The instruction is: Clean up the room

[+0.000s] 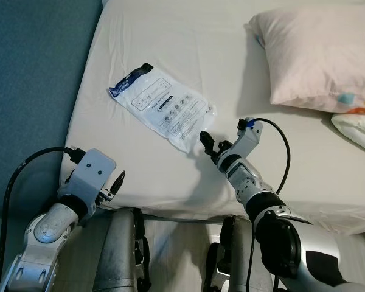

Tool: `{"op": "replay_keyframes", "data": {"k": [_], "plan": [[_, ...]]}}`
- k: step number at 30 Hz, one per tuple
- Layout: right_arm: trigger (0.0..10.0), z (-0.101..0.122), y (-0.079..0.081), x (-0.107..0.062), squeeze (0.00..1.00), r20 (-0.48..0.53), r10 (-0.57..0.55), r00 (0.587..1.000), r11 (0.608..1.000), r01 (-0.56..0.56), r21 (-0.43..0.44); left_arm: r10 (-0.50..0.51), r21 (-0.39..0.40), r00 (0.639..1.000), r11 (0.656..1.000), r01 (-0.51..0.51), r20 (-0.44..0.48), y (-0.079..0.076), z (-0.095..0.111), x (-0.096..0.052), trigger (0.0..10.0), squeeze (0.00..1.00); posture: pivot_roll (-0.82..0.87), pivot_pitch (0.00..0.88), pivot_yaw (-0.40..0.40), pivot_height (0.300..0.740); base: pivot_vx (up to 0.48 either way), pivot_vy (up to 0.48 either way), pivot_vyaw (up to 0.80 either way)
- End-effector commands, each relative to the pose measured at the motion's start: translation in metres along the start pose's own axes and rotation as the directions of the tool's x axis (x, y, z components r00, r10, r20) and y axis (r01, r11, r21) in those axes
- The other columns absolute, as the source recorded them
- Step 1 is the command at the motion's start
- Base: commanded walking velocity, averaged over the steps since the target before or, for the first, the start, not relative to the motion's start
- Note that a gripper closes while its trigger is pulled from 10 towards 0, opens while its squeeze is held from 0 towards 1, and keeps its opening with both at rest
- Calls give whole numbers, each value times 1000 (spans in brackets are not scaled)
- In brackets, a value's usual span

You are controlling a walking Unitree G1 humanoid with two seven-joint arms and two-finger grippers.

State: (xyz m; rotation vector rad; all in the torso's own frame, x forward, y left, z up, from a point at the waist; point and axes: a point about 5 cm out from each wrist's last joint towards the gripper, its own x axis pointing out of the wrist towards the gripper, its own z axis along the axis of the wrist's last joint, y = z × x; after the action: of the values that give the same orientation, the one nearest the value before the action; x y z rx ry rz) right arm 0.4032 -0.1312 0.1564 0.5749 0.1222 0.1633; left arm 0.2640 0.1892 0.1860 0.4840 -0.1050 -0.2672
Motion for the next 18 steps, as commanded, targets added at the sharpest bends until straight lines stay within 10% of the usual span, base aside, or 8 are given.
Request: {"op": "replay_keyframes", "data": {"k": [1,15,17,18], "plan": [[10000,-17,-14,-7,0,-59,-53,997,998,53,13,-33,5,999,999,33,-25,-6,-4,-4,10000,0,284,477,-38,570,0,0,0],[10000,-12,-17,-7,0,-30,-82,996,993,84,80,-54,14,998,998,54,-25,-5,-1,-6,10000,0,309,474,-33,570,0,0,0],[10000,-10,-15,-5,1000,-23,-77,997,991,79,107,-56,25,998,998,56,-25,-3,1,-8,10000,0,338,482,-27,570,0,0,0],[10000,-10,-15,-5,1000,-23,-77,997,991,79,107,-56,25,998,998,56,-25,-3,1,-8,10000,0,338,482,-27,570,0,0,0]]}}
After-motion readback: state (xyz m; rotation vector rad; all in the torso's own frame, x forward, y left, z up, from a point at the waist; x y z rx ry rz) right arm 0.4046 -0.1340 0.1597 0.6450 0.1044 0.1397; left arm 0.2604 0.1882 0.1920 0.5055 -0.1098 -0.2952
